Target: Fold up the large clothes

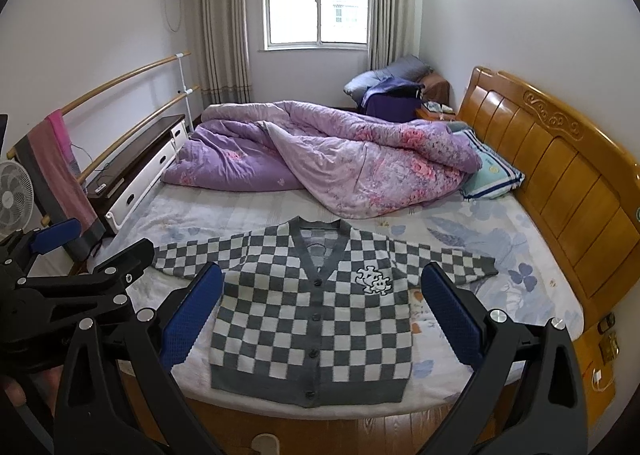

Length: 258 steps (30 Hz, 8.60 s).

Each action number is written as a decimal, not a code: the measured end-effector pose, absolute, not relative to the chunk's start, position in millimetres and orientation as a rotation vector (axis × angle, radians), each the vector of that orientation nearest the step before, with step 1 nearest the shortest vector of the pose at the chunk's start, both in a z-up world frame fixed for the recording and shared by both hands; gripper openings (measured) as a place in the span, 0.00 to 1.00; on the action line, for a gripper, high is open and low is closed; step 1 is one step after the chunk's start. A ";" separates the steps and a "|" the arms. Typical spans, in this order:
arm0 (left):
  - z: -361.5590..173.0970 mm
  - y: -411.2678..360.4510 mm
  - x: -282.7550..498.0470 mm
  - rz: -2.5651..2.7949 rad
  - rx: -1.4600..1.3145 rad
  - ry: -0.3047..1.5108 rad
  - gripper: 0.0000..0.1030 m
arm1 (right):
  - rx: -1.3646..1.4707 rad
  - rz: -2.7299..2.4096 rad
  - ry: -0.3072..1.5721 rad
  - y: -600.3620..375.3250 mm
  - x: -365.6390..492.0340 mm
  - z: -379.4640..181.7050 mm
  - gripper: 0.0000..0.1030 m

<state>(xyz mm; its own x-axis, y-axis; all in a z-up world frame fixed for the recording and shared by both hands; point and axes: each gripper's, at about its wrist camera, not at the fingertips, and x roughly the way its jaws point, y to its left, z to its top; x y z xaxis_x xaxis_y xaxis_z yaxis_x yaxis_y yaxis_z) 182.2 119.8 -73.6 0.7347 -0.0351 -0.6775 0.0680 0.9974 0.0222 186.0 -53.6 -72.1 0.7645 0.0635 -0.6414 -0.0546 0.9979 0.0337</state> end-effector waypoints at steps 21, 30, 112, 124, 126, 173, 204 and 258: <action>-116.2 159.8 315.3 0.075 0.006 0.840 0.95 | -0.050 0.217 0.819 -7.8 338.5 -122.3 0.93; -145.9 161.0 389.6 0.189 -0.031 0.925 0.95 | -0.111 0.350 0.900 -1.6 425.1 -156.7 0.93; -378.5 223.3 623.0 0.046 -0.341 0.889 0.09 | 0.366 0.490 1.454 -30.7 617.3 -553.1 0.02; -479.2 -98.1 668.8 -0.196 -0.117 1.120 0.09 | 0.462 0.021 1.382 -394.9 559.0 -539.6 0.05; -509.2 -125.7 665.7 -0.210 -0.075 1.188 0.09 | 0.500 -0.048 1.369 -430.8 555.0 -547.1 0.05; -643.6 -75.8 657.9 -0.260 -0.248 1.545 0.65 | 0.723 -0.247 0.847 -491.3 609.9 -465.1 0.11; -556.8 201.1 591.4 0.045 -0.762 1.211 0.68 | 0.296 0.365 1.319 -84.8 588.6 -536.4 0.57; -595.9 219.3 753.9 0.209 -0.422 1.322 0.74 | 0.435 0.015 1.339 -307.9 760.5 -596.5 0.34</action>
<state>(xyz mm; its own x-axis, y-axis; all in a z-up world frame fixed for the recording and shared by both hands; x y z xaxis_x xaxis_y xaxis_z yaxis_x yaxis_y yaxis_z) 753.9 219.3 -595.9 0.2417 -0.0894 -0.9662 -0.3832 0.9060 -0.1797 760.5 -307.9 -596.5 0.2422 0.2565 -0.9357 0.2353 0.9201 0.3131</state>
